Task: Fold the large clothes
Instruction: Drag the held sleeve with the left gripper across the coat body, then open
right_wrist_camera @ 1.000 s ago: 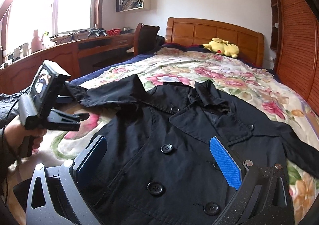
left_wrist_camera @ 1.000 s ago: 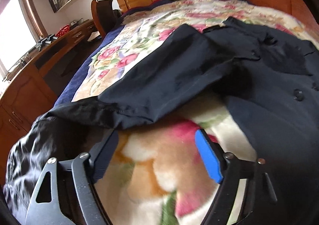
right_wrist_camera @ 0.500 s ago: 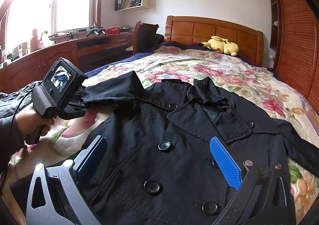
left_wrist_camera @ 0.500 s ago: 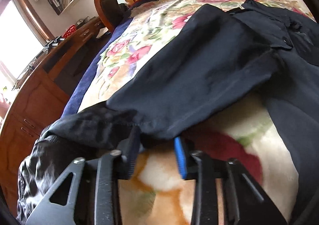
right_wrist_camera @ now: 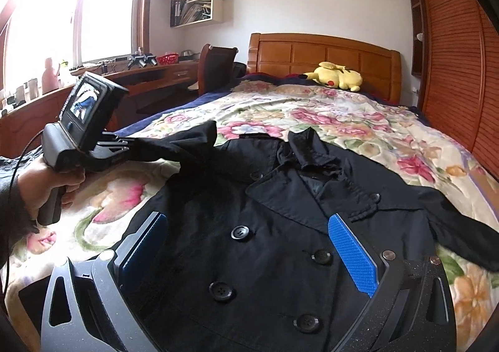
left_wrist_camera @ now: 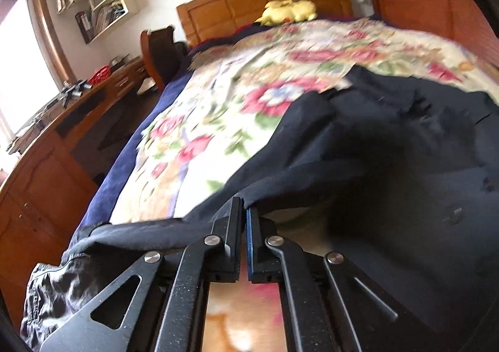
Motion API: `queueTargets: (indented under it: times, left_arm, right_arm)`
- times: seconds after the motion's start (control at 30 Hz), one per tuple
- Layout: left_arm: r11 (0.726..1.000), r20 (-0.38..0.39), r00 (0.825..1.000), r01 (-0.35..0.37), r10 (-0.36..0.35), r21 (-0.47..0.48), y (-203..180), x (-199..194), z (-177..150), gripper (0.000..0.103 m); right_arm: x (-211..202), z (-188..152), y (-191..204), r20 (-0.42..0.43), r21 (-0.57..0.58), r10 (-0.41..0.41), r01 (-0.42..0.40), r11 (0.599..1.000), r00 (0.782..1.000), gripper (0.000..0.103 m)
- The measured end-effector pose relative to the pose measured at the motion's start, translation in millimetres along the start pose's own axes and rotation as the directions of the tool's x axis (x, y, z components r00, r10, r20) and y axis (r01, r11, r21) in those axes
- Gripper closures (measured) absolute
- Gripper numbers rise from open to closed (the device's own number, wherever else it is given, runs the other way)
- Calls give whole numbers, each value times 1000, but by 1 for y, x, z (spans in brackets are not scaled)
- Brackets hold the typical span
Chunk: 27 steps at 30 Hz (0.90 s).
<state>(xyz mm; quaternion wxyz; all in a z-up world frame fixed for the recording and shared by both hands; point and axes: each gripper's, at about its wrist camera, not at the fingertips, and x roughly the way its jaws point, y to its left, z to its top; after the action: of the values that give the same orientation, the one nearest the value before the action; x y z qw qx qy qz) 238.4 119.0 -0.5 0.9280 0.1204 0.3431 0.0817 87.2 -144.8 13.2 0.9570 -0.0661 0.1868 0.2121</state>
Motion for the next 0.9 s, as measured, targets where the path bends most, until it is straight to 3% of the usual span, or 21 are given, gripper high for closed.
queueTargets:
  times: [0.17,0.33,0.57,0.67,0.87,0.9]
  left_arm:
    - [996,44,996,81,-83,46,-36,-27,13,100]
    - [981,64,980,182,-187,69,-72,-48,23,100]
    - [967,41,968,245,-248,74,-94,-60,10,99]
    - [957,18,957,287,-288,41,-88,-61,1,95]
    - [947,26,946,321,-322,15,-76,-81,-27,72]
    - [947,28,947,320,-321,18,-73,-85,-31,65]
  right_arm:
    - [-7,-2,-15,13,23,-40,40,999,999,0]
    - [-5,-7,-26,1,52,-73,73,996,997,0]
    - [2,-9,-13,-16,38,-67,67,997,998,0]
    - [2,-9,-10,-26,31,-70,71,997,997,0]
    - [-3,-9,-23,-17,35,-64,65,997,998,0]
    - [-2,-9,-22,-17,35,-63,64,997,998,0]
